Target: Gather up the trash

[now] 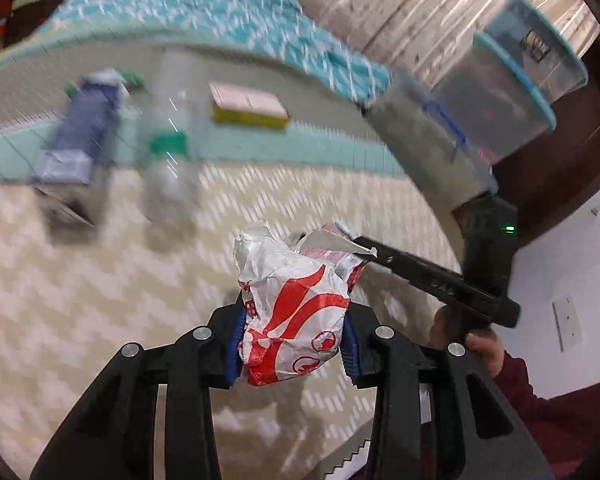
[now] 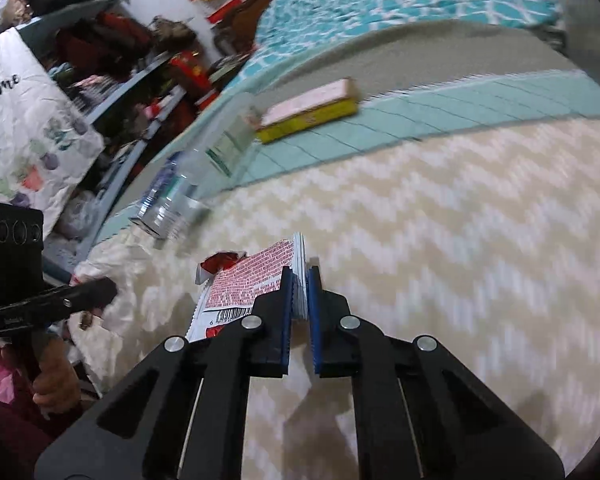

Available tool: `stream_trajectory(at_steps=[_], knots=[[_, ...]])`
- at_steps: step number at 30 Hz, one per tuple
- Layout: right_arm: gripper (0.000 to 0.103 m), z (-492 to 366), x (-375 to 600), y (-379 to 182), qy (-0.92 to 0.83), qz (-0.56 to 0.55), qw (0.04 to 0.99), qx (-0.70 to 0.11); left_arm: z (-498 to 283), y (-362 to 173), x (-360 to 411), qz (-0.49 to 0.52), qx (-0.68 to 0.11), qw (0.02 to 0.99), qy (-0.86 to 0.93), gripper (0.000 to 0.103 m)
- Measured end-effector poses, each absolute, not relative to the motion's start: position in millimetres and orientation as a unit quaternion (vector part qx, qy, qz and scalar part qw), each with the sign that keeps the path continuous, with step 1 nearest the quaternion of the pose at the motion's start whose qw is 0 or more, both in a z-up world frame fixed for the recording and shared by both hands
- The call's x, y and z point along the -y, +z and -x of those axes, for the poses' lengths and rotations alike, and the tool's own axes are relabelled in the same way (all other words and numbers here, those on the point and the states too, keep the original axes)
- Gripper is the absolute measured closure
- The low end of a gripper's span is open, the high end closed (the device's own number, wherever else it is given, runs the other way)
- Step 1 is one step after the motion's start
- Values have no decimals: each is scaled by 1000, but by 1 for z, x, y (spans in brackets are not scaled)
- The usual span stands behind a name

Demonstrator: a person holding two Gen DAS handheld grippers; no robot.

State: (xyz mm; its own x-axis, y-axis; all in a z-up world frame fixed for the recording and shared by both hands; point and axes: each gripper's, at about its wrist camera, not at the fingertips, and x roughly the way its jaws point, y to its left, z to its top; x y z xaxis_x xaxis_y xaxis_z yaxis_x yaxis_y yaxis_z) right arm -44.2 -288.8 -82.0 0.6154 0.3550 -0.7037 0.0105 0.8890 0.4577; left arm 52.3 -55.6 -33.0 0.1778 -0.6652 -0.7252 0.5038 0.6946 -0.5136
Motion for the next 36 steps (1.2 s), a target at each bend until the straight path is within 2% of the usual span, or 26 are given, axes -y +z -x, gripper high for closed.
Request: stream_trajectory(at_steps=[4, 9, 10, 11, 12, 13, 14, 18, 25, 32, 36], knots=[[90, 50, 298, -85, 102, -240, 871, -417, -48, -57, 87, 40, -544, 752, -369, 67], [86, 55, 316, -96, 124, -330, 840, -412, -51, -64, 92, 17, -543, 761, -353, 67], [78, 56, 320, -97, 122, -341, 837, -410, -52, -65, 89, 22, -546, 759, -354, 67], [63, 59, 324, -97, 118, -350, 836, -406, -53, -66, 86, 26, -547, 757, -356, 67], [57, 63, 327, -95, 121, -354, 840, -393, -54, -66, 85, 27, -547, 757, -357, 67], [43, 65, 328, -92, 118, -351, 844, -387, -52, -66, 84, 26, -546, 758, -357, 67], [35, 67, 327, -88, 113, -344, 849, -384, -52, -66, 85, 24, -544, 759, -357, 67], [38, 69, 323, -87, 123, -323, 846, -406, -50, -64, 79, 22, -544, 757, -361, 67], [59, 53, 304, -97, 143, -332, 827, -430, -51, -64, 80, 23, -539, 758, -368, 67], [63, 38, 277, -103, 180, -345, 813, -433, -48, -64, 80, 28, -537, 758, -369, 67], [84, 35, 259, -111, 197, -353, 799, -444, -46, -63, 81, 26, -535, 760, -369, 67]])
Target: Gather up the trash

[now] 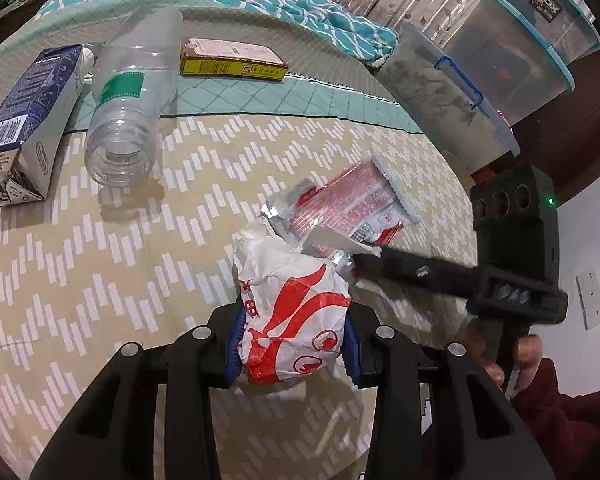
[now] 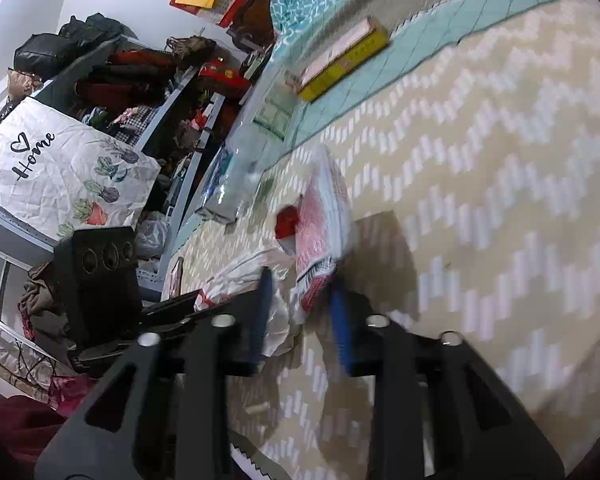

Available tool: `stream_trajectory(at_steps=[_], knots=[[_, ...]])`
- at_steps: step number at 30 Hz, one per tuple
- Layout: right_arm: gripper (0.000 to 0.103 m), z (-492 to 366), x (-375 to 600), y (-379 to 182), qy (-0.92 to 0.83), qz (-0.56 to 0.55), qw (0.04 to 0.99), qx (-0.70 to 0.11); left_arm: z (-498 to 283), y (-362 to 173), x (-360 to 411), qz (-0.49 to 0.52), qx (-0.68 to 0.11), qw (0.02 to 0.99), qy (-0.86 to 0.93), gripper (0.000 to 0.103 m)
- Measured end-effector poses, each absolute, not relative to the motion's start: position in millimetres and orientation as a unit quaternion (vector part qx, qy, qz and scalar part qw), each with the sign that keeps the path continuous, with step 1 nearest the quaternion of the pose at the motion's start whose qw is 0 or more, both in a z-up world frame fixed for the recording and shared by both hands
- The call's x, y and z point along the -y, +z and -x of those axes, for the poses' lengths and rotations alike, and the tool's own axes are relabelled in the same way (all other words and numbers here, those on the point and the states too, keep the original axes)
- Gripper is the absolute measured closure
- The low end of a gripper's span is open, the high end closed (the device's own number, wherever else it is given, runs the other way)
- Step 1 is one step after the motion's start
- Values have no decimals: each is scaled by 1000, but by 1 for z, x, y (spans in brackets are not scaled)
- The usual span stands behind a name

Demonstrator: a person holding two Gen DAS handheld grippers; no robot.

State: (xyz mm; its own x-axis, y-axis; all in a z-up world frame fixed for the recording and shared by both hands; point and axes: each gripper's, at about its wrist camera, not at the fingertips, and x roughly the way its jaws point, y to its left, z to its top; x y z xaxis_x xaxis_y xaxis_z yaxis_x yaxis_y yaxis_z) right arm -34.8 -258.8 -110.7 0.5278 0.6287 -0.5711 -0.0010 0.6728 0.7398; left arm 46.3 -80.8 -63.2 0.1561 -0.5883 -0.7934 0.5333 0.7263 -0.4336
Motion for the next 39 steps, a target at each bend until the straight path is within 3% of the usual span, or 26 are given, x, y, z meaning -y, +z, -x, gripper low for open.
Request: stream_trajectory(at_steps=[7, 33, 39], knots=[[88, 39, 255, -110, 176, -342, 812, -440, -42, -63, 82, 28, -528, 764, -368, 67], [86, 50, 272, -114, 149, -354, 823, -418, -24, -61, 93, 29, -520, 788, -329, 61], [79, 50, 265, -110, 156, -347, 827, -413, -22, -59, 93, 21, -516, 796, -316, 56]])
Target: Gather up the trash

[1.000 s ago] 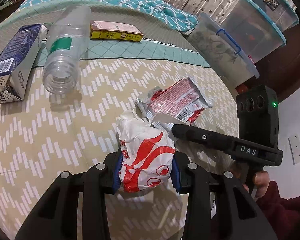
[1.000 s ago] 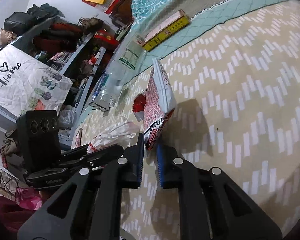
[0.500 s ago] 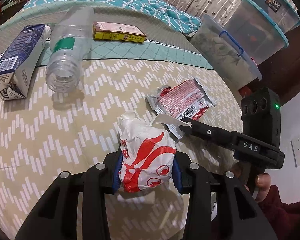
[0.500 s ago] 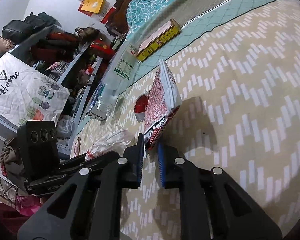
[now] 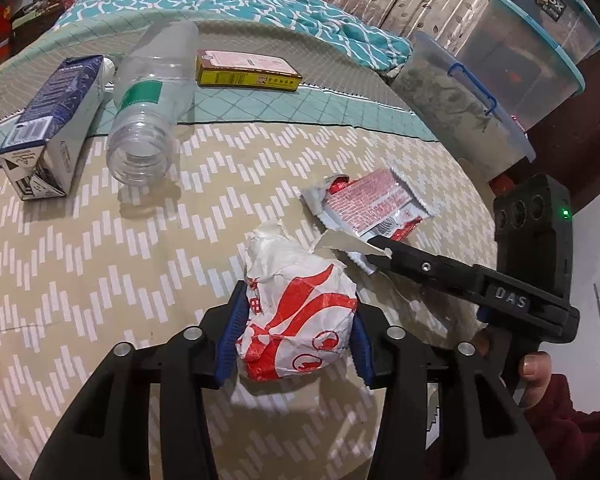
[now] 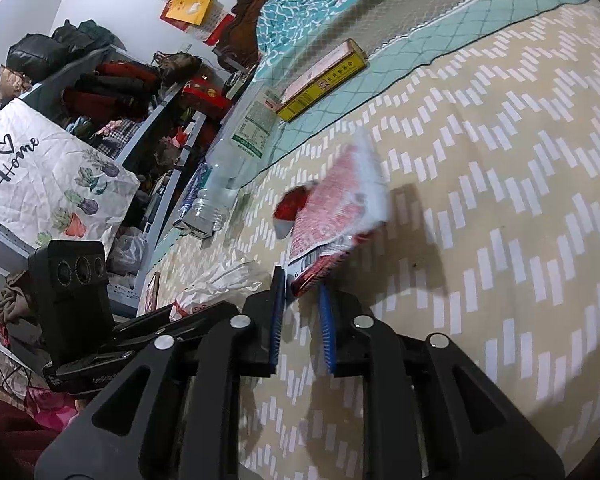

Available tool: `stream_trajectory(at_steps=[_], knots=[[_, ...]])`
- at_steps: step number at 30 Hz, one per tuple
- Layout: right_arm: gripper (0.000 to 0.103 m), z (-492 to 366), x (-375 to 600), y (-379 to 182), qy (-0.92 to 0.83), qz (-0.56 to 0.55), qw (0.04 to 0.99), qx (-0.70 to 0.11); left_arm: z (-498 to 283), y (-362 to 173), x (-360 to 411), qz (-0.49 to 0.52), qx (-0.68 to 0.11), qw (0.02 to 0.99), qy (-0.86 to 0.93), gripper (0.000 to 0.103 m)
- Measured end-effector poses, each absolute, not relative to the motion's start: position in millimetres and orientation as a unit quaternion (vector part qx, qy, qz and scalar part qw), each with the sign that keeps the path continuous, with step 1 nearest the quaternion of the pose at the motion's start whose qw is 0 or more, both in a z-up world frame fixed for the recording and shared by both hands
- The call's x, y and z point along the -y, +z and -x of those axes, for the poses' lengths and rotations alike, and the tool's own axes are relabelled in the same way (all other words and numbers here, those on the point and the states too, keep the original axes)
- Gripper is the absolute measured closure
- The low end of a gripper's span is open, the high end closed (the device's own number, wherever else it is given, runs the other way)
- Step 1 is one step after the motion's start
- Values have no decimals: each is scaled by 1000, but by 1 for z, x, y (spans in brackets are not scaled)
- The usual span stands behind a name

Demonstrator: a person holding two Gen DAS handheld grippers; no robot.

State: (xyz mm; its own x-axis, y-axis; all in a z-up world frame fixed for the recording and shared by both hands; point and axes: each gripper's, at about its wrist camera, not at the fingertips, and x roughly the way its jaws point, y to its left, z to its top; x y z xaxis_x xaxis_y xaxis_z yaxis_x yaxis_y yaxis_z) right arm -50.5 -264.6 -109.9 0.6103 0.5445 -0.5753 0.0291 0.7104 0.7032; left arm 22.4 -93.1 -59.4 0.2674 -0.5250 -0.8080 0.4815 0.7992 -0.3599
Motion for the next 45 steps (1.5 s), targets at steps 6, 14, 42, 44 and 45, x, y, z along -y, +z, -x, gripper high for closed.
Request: stream_trajectory(at_steps=[6, 14, 42, 44, 45], knots=[[70, 53, 259, -107, 157, -336, 834, -410, -22, -56, 86, 14, -510, 814, -278, 51], [43, 56, 245, -97, 166, -316, 843, -402, -26, -54, 77, 16, -508, 822, -255, 50], [28, 60, 228, -93, 173, -290, 847, -410, -24, -57, 56, 34, -512, 833, -207, 8], [27, 60, 228, -93, 173, -292, 847, -409, -24, -57, 54, 44, -511, 832, -211, 8], [27, 60, 228, -92, 174, -292, 847, -408, -23, -58, 52, 48, -510, 832, -212, 8]])
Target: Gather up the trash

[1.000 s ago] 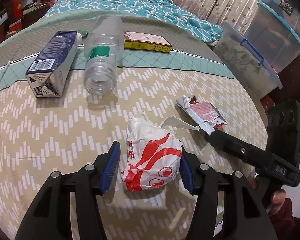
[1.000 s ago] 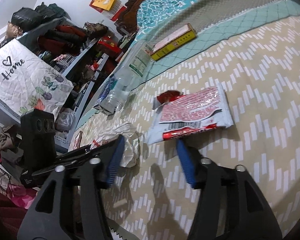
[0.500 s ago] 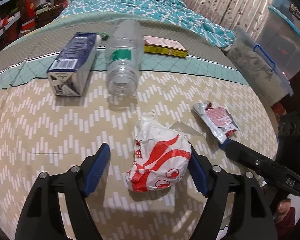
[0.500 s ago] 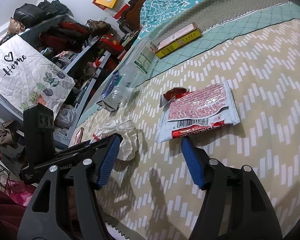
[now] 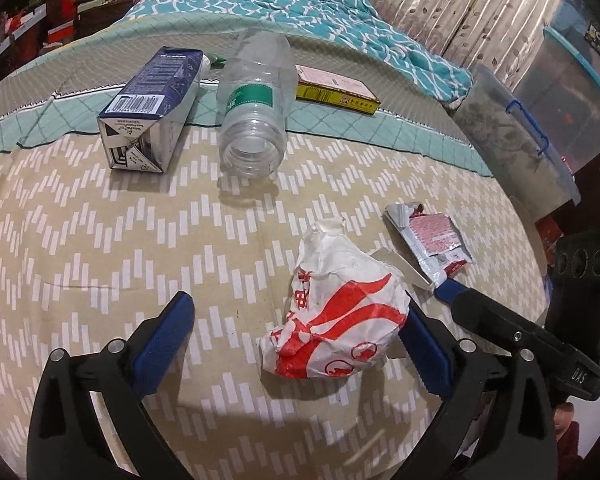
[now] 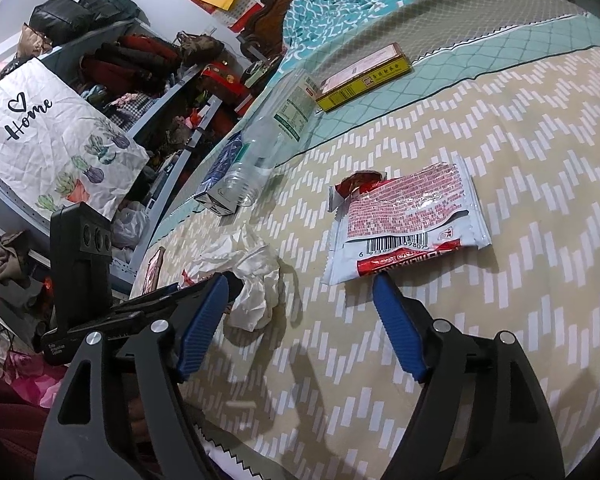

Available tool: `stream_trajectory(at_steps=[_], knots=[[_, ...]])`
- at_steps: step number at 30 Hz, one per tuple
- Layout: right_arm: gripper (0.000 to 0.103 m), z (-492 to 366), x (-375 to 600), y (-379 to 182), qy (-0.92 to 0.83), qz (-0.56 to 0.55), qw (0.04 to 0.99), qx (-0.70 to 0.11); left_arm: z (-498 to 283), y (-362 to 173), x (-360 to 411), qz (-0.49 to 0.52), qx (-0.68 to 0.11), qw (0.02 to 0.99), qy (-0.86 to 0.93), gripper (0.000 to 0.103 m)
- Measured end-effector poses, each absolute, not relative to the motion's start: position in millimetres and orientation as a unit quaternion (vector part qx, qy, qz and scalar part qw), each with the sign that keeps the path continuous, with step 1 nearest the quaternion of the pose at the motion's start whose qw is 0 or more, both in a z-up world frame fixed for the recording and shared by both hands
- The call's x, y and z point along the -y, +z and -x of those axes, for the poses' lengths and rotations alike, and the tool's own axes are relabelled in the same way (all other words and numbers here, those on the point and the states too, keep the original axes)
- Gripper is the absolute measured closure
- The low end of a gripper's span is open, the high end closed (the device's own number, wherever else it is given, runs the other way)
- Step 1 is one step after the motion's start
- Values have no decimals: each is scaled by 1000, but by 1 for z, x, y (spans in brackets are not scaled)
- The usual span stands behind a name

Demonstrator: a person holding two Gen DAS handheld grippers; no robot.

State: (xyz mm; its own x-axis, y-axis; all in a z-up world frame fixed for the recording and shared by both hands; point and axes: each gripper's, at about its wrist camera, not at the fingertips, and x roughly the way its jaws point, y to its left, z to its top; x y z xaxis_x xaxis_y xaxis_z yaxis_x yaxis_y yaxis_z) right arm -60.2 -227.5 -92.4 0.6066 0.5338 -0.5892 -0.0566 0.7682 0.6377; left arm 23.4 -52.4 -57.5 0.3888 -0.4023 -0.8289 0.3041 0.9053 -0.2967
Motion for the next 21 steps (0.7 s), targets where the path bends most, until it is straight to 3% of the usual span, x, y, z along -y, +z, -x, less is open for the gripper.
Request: stream_trajectory(at_steps=[5, 21], knots=[[20, 60, 223, -92, 178, -287, 849, -407, -23, -57, 50, 51, -510, 832, -215, 8], [16, 61, 226, -92, 194, -302, 846, -394, -22, -56, 42, 62, -507, 830, -221, 8]])
